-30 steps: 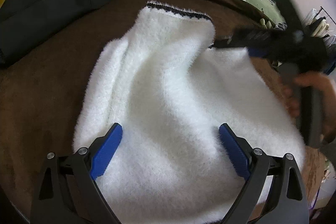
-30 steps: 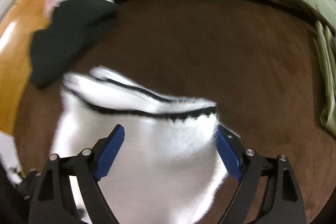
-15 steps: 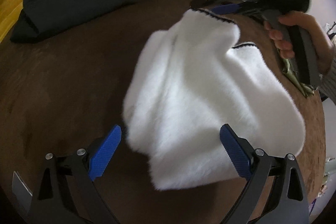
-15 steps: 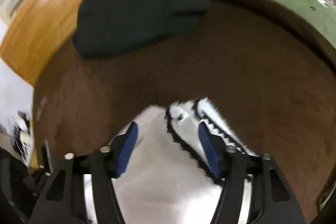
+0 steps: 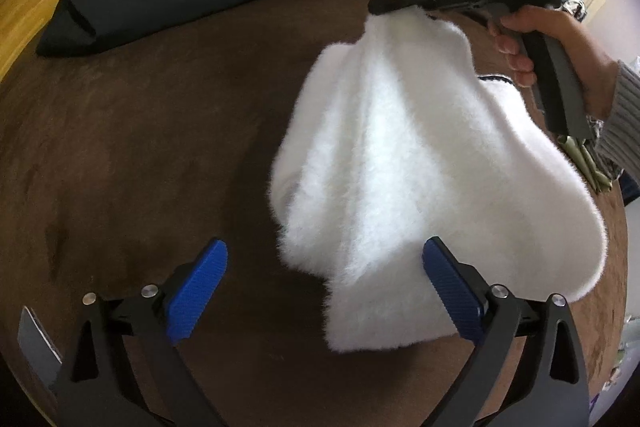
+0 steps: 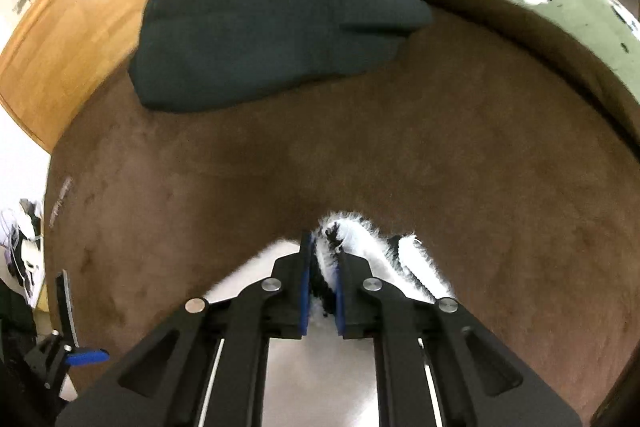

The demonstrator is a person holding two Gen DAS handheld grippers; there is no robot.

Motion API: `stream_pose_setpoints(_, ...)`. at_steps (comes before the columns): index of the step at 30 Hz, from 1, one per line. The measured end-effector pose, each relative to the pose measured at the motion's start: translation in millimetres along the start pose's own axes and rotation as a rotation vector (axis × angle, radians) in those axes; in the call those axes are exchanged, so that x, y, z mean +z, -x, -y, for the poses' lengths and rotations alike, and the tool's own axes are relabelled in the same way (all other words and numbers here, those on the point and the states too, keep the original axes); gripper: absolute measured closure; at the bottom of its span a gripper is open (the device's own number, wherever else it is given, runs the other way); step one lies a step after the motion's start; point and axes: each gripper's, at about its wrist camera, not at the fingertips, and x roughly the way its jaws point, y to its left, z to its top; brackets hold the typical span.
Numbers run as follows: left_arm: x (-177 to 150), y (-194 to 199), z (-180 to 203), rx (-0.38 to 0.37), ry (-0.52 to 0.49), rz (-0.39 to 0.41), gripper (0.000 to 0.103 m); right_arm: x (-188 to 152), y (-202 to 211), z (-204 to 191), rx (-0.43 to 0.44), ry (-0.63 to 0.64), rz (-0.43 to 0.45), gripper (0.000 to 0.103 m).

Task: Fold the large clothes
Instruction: 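Fold the collar end over the bundle with the right tool, release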

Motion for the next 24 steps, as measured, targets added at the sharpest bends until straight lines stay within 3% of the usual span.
stream_pose_setpoints(5,-9,-6,-5,0.004,0.011,0.001,0.006,-11,-38,4,-0.012,0.011,-0.067,0.093)
stream_pose_setpoints(15,-13,-6,-4,0.015,0.006,0.009,0.006,-13,-33,2,-0.009,0.002,-0.049,0.092)
stream_pose_setpoints(16,-14,-6,-4,0.017,0.005,0.009,0.006,-11,-32,1,-0.006,-0.001,-0.052,0.088)
stream_pose_setpoints(18,-12,-6,-4,0.018,0.010,0.004,0.006,-8,-25,-1,0.004,-0.005,-0.056,0.065)
stream_pose_setpoints(20,-7,-4,-3,0.023,0.013,-0.004,0.006,-6,-15,-6,-0.058,0.011,-0.041,0.013)
stream_pose_setpoints(21,-4,-2,-3,0.030,0.020,-0.006,0.007,-6,-6,-9,-0.104,0.033,-0.015,0.010)
stream_pose_setpoints(24,7,8,-6,0.029,0.061,0.000,0.007,-3,25,-8,-0.096,0.036,0.026,0.011)
